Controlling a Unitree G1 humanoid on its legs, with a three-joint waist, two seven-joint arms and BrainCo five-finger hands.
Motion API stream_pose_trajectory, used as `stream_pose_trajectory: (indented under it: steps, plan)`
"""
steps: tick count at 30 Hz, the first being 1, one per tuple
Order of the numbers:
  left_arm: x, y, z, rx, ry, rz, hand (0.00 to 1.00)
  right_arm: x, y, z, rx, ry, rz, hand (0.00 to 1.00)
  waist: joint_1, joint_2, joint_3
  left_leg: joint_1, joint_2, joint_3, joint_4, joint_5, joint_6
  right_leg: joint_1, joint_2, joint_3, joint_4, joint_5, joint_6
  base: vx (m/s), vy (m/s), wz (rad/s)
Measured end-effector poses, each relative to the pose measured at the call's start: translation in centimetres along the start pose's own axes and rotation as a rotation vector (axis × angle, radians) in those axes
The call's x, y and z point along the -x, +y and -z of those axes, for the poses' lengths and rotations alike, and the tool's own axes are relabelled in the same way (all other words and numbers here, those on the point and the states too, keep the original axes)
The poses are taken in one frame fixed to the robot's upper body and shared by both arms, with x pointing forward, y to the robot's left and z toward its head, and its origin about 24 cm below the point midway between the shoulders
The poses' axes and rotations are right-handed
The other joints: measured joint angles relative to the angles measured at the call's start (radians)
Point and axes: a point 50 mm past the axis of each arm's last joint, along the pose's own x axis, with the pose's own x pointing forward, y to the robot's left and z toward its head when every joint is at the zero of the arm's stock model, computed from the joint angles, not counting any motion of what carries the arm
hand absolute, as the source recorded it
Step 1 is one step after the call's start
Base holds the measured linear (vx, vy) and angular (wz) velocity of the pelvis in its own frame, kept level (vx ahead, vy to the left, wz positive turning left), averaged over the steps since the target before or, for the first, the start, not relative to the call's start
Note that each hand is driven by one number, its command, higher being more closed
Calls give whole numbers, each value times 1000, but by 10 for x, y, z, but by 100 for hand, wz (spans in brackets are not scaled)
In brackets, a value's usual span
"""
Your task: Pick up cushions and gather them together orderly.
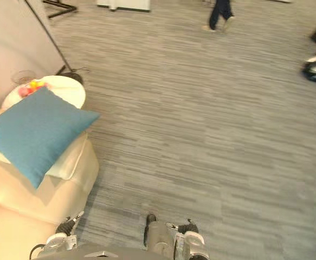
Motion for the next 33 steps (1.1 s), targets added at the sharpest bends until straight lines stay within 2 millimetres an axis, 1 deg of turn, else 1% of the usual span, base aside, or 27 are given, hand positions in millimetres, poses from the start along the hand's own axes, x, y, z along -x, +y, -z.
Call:
stream_pose_trajectory:
  steps: [1,2,3,4,5,6,7,8,9,10,12,13,14,15,16,17,18,21,22,23,24,25,27,28,30,31,33]
  plan:
    - [1,-3,3,15,8,3,0,-1,-3,-1,0,-3,8,0,0,11,-4,-1,13,-10,5,12,-19,-1,-3,-27,29,-31,-9,377,-277,83]
    - [2,-5,6,37,18,3,0,-1,-5,-1,1,-4,14,0,-9,24,-11,-23,30,-6,49,23,-42,25,-16,-85,38,-55,-29,428,-299,86]
    - [2,-5,5,38,15,3,0,0,-5,0,1,-4,14,0,-11,24,-11,-40,35,-2,85,26,-53,40,-19,-103,34,-63,-35,335,-219,111]
    - [2,-5,1,35,0,2,0,0,-5,-1,5,-14,12,0,-12,22,-11,-103,51,19,203,30,-94,71,-29,-146,19,-77,-43,283,-190,106]
    - [1,-5,-1,38,-11,1,0,1,-5,0,8,-19,9,0,-8,20,-10,-177,72,66,332,36,-120,102,-33,-187,1,-86,-53,201,-132,103]
    - [1,-4,-3,41,-19,-2,0,2,-4,1,9,-19,6,0,-5,20,-10,-208,90,103,392,36,-121,119,-33,-207,-10,-89,-57,279,-145,106]
    - [0,-2,-7,53,-29,-12,0,3,1,3,7,-13,-5,0,0,15,-7,-283,152,246,516,30,-104,177,-33,-263,-50,-93,-63,182,-72,82]
    - [0,-1,-7,52,-31,-14,0,3,2,4,5,-10,-8,0,3,12,-6,-297,166,286,528,27,-95,198,-36,-280,-67,-93,-63,280,-68,107]
    - [0,1,-10,45,-43,-16,0,5,6,7,-6,-1,-15,0,6,1,-2,-316,178,387,514,17,-78,246,-54,-320,-99,-91,-61,178,-21,74]
    - [0,1,-11,40,-47,-16,0,5,7,8,-8,1,-17,0,6,-1,-1,-323,177,419,493,14,-74,263,-59,-331,-112,-90,-58,206,-5,85]
    - [0,0,-14,19,-59,-7,0,5,7,9,-29,6,-17,0,9,-1,-1,-364,139,473,351,23,-56,293,-87,-370,-150,-78,-36,108,86,64]
    - [0,-2,-15,12,-61,-2,0,5,7,9,-34,9,-14,0,11,2,-3,-380,120,484,241,78,-50,298,-93,-380,-163,-74,-19,139,168,40]
    - [0,-2,-14,11,-59,1,0,5,5,10,-32,10,-10,0,19,6,-5,-382,109,492,177,187,2,302,-91,-378,-165,-73,6,168,175,27]
    - [-2,-1,-19,-4,-74,1,0,6,12,11,-37,16,-27,0,25,-13,-7,-362,77,507,133,204,-4,306,-105,-361,-186,-65,12,168,172,18]
    - [-2,0,-21,-10,-78,-1,0,7,15,12,-41,18,-34,0,25,-25,-7,-356,64,510,114,210,2,310,-108,-349,-206,-57,14,178,165,21]
    - [-3,3,-23,-21,-85,-5,0,8,21,12,-48,20,-47,0,26,-45,0,-348,46,513,100,214,8,330,-109,-339,-257,-39,27,150,151,12]
    - [-3,6,-25,-30,-93,-8,0,8,24,12,-50,22,-53,0,32,-54,-1,-349,37,517,96,214,10,351,-104,-332,-321,0,25,147,145,5]
    - [-4,9,-24,-40,-83,-16,0,7,25,7,-49,10,-56,0,28,-58,0,-318,11,529,83,212,19,387,-117,-296,-364,36,30,104,100,-5]
    - [-4,10,-20,-39,-71,-13,0,7,24,9,-42,15,-58,0,28,-56,0,-293,1,536,73,201,35,395,-129,-290,-341,30,38,64,71,-10]
    - [-4,10,-19,-38,-65,-13,0,7,24,10,-37,22,-58,0,28,-55,-1,-275,-6,540,58,195,41,396,-141,-288,-318,21,51,65,89,-7]
    - [-4,10,-17,-39,-57,-12,0,7,24,14,-30,38,-59,0,25,-55,-1,-248,-22,538,29,176,51,391,-157,-287,-259,-5,66,1,67,-3]
    - [-4,10,-16,-40,-52,-12,0,8,24,16,-25,45,-61,0,25,-57,-1,-235,-30,536,14,165,50,380,-171,-285,-216,-17,76,-22,68,1]
    - [-3,9,-12,-55,-40,-7,0,6,18,12,-18,30,-48,0,10,-47,-10,-186,-57,514,-43,172,64,281,-228,-265,46,-25,66,28,110,23]
    - [-3,11,-9,-88,-35,-3,0,6,19,12,-20,24,-52,0,-4,-59,-15,-152,-75,480,-56,176,74,213,-268,-246,223,-36,54,137,107,49]
    - [-3,16,-9,-98,-34,-13,0,7,22,13,-22,30,-57,0,-10,-68,-20,-139,-79,453,-58,177,88,186,-257,-225,273,-84,49,146,8,67]
    - [-3,18,-7,-100,-29,-20,0,7,24,14,-10,29,-67,0,-15,-74,-23,-118,-73,418,-71,186,78,172,-211,-218,245,-141,35,127,-35,81]
    - [-2,17,-6,-100,-26,-18,0,7,26,12,-3,22,-74,0,-23,-70,-22,-110,-65,380,-73,189,73,145,-161,-206,169,-161,20,171,-89,73]
